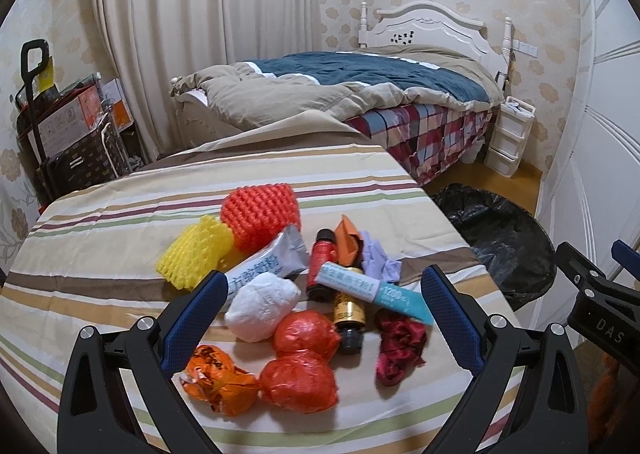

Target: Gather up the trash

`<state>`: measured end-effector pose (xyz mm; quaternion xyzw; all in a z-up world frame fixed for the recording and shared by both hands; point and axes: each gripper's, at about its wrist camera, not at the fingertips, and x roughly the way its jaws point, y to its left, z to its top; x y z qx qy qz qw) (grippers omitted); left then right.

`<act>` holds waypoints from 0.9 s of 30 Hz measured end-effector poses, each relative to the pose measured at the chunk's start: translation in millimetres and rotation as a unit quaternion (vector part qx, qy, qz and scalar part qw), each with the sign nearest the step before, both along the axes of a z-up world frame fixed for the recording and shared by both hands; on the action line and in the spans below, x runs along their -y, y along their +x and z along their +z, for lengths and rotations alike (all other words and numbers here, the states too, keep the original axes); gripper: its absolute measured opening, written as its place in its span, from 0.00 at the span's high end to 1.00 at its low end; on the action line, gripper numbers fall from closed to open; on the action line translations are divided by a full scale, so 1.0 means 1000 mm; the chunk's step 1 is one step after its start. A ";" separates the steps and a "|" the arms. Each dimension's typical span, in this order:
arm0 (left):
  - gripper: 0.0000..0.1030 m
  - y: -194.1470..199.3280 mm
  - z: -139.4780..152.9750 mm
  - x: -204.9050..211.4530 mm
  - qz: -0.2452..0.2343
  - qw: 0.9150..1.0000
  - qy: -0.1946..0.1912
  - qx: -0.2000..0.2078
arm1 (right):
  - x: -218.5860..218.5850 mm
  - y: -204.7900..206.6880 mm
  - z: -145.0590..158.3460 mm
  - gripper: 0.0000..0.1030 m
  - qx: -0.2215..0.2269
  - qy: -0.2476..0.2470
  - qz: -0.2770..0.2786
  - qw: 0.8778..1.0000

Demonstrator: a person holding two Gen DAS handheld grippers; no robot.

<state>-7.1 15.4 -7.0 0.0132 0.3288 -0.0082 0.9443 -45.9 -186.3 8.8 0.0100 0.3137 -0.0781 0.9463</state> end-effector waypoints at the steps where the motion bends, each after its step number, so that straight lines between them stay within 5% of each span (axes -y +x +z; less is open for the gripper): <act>1: 0.07 0.000 0.000 -0.003 0.001 1.000 0.000 -0.001 | -0.003 0.000 -0.001 0.04 -0.001 -0.001 0.002 1.000; 7: 0.17 -0.003 0.000 -0.018 0.005 1.000 0.007 -0.005 | -0.017 -0.001 -0.003 0.05 -0.009 0.000 0.021 1.000; 11: 0.25 -0.006 -0.001 -0.034 0.015 1.000 0.008 -0.011 | -0.029 0.004 -0.004 0.20 -0.019 0.000 0.038 0.999; 15: 0.29 -0.009 -0.002 -0.054 0.027 0.999 0.003 -0.022 | -0.043 0.004 -0.008 0.21 -0.031 0.010 0.061 0.998; 27: 0.29 -0.035 -0.013 -0.101 0.052 0.998 0.004 -0.040 | -0.077 -0.006 -0.011 0.23 -0.040 -0.008 0.103 0.994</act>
